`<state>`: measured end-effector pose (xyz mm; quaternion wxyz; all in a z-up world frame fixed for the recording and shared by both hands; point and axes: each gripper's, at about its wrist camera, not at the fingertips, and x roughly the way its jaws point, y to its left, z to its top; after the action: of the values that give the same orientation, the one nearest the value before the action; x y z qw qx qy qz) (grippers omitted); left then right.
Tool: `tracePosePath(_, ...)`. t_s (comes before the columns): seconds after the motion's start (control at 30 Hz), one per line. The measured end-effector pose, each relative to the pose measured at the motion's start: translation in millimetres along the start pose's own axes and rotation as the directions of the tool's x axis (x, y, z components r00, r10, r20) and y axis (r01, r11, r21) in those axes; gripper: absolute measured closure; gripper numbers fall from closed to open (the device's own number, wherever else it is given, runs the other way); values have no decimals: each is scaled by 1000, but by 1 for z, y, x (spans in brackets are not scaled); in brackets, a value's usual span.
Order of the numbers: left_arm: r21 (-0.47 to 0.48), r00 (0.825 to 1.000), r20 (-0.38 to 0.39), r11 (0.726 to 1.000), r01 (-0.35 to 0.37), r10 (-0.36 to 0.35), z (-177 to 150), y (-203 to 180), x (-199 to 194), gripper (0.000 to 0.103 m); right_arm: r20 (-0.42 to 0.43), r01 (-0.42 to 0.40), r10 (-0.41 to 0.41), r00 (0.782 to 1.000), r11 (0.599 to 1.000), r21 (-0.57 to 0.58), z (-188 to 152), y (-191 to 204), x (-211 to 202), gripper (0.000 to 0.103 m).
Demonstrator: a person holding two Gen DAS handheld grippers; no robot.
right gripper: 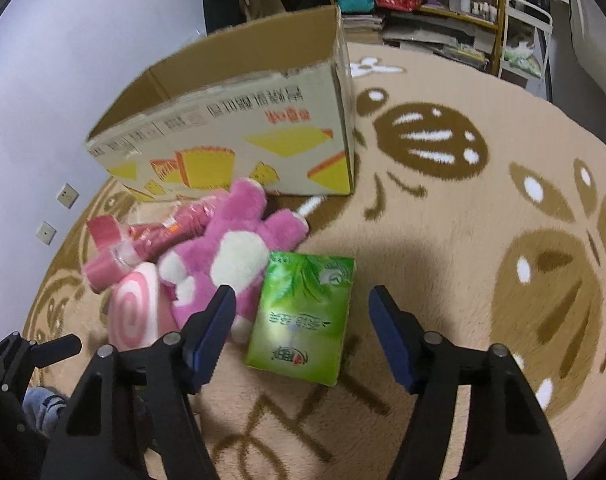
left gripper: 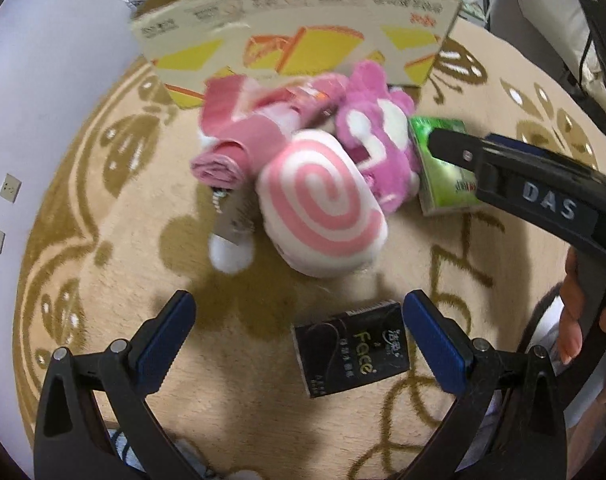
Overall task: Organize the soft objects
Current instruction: 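Reach the left tool to the black tissue pack while the right tool reaches the green pack, then grasp and lift the black tissue pack with the left tool while the right tool lifts the green pack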
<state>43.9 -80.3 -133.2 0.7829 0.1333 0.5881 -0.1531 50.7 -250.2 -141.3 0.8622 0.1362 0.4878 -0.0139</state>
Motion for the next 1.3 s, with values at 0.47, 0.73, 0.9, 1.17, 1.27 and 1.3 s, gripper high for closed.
tracePosePath(0.47, 48, 995, -96, 999, 26, -21, -4, -20, 26, 1, -48, 6, -4, 999, 999, 41, -3, -7, 16, 35)
tracePosePath(0.73, 97, 985, -173, 995, 7, 10, -13, -29, 42, 19, -57, 13, -10, 998, 998, 68, -3, -11, 20, 35)
tracePosePath(0.9, 121, 987, -159, 992, -17, 37, -15, -35, 42, 28, -87, 7, 0, 996, 996, 84, -5, -14, 25, 35)
tracePosePath(1.17, 103, 989, -143, 995, -17, 31, -14, -33, 36, 35, -133, 68, -65, 989, 998, 14, -10, -1, 31, 51)
tracePosePath(1.27, 130, 991, -124, 991, -27, 43, -17, -39, 32, 36, -132, 152, -159, 978, 986, -60, -14, 6, 35, 68)
tracePosePath(1.3, 138, 992, -118, 990, -32, 49, -19, -42, 32, 36, -127, 150, -155, 980, 987, -52, -14, 5, 34, 70)
